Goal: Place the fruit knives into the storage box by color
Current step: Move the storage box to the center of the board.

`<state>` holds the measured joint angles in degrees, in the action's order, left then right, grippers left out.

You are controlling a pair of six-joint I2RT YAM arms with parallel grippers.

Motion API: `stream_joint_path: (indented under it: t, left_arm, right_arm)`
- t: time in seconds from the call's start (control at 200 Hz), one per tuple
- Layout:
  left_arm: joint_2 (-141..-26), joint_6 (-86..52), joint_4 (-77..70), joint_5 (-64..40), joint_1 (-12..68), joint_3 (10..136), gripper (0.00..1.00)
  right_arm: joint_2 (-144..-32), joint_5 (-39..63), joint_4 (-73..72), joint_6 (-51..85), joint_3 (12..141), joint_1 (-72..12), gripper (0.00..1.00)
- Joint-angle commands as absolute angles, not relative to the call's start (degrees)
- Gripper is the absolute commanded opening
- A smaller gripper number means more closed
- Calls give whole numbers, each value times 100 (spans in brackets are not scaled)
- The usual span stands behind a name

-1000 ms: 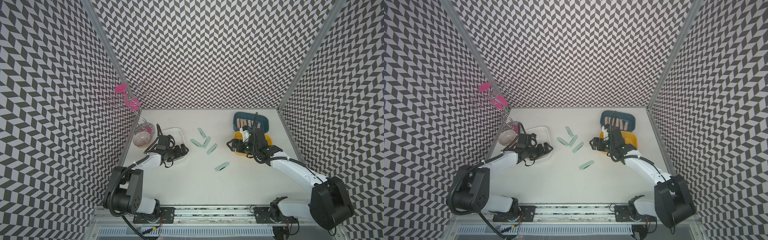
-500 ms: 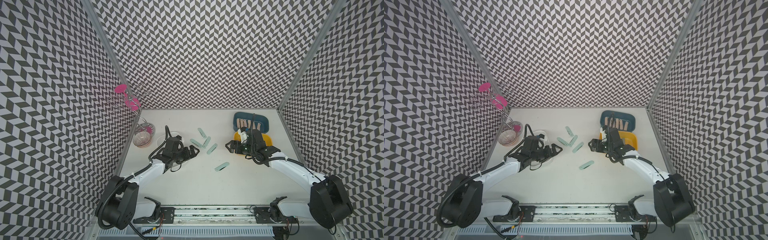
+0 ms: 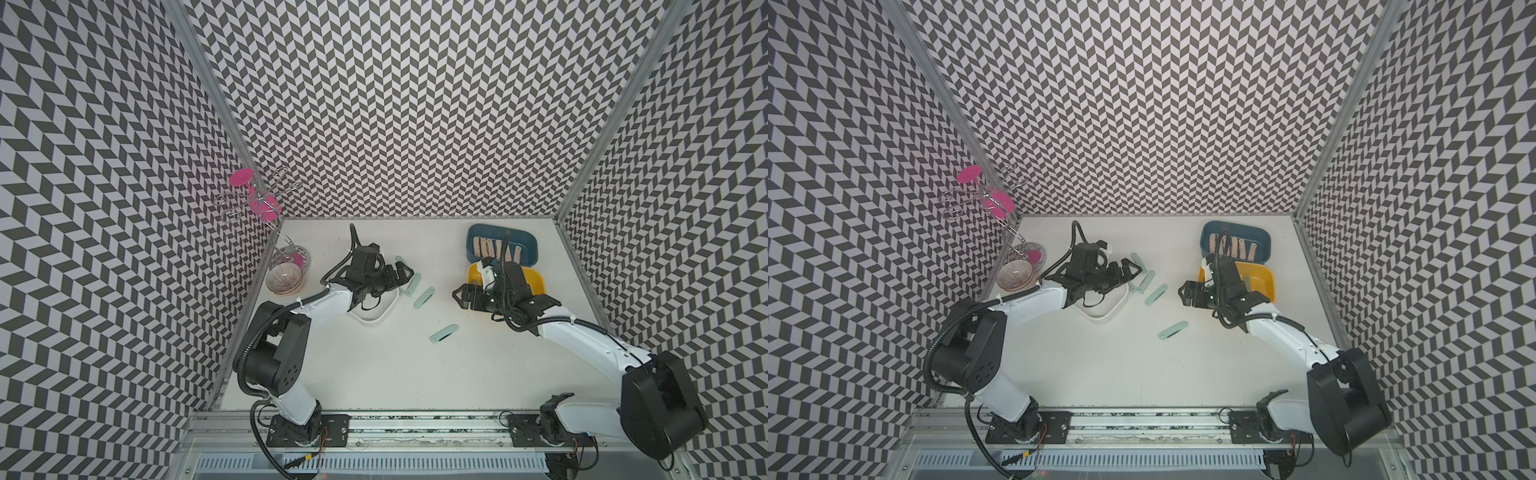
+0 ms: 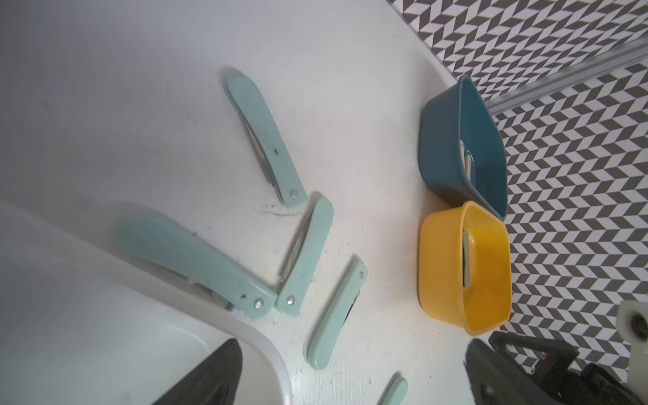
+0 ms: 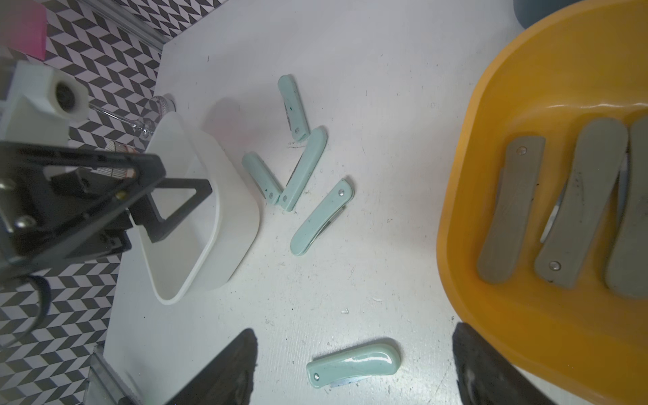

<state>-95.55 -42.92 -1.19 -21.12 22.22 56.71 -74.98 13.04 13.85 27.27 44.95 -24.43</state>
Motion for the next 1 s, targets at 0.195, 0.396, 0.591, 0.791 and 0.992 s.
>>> stream_joint_path:
  t: [0.195, 0.396, 0.591, 0.791, 0.992]
  left_arm:
    - [-9517, -3972, 243, -1602, 1202, 5609, 100]
    - [-9043, -3859, 343, -1628, 685, 5020, 100]
    - [-8531, -3797, 478, -1731, 304, 4414, 100]
    - [-7733, -3975, 608, -1805, 167, 3847, 100]
    - [-6910, -4375, 604, -1873, 175, 3144, 100]
  right_arm:
    - [-7299, 1176, 1226, 2703, 4423, -2511, 85]
    - [-7373, 1244, 1078, 2729, 4359, -2537, 85]
    - [-7442, 1283, 917, 2794, 4268, -2607, 85]
    - [-7515, 1309, 763, 2852, 4119, -2704, 85]
    - [-7555, 1291, 678, 2887, 4002, -2802, 85]
